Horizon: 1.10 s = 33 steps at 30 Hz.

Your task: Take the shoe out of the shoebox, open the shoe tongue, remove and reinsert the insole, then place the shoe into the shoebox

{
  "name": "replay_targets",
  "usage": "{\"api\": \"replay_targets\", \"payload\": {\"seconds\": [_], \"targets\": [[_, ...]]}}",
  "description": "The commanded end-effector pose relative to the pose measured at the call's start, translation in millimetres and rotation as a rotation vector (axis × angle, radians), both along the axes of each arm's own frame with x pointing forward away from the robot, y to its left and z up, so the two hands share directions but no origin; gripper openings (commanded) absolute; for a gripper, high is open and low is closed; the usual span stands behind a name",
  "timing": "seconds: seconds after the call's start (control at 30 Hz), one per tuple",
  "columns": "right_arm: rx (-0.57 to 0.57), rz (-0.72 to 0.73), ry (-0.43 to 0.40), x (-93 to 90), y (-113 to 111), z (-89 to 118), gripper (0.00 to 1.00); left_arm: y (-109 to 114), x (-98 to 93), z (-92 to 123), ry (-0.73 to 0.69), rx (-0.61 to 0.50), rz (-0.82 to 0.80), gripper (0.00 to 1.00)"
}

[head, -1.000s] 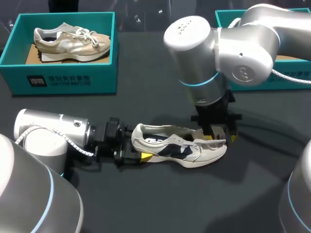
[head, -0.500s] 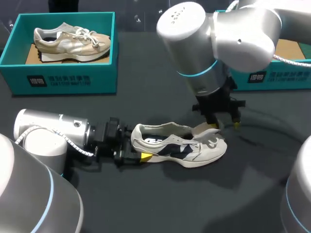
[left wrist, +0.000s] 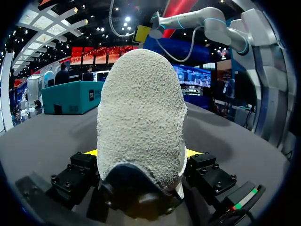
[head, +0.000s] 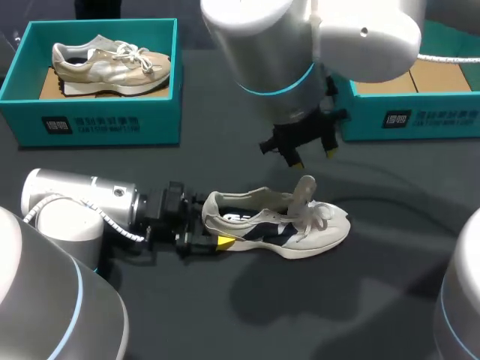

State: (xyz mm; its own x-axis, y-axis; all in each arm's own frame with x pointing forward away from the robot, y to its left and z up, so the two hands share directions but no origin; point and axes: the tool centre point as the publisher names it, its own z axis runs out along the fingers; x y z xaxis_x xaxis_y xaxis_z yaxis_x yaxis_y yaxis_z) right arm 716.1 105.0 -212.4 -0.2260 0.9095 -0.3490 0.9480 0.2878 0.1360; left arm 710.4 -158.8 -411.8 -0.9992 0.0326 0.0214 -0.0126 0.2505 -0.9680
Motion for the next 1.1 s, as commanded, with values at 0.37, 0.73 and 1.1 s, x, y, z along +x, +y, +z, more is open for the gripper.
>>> {"api": "replay_targets", "payload": {"seconds": [0.37, 0.73, 1.1], "targets": [[-0.037, 0.642, 0.099, -8.8, 53.1, -11.2, 0.0, 1.5, 0.5, -1.6, 0.0, 0.001, 0.0, 0.0], [-0.03, 0.626, 0.096, -10.9, 51.5, -14.2, 0.0, 1.5, 0.5, -1.6, 0.0, 0.001, 0.0, 0.0], [-0.177, 1.14, 0.185, -20.6, 112.1, -59.0, 0.0, 1.5, 0.5, -1.6, 0.0, 0.001, 0.0, 0.0]]}}
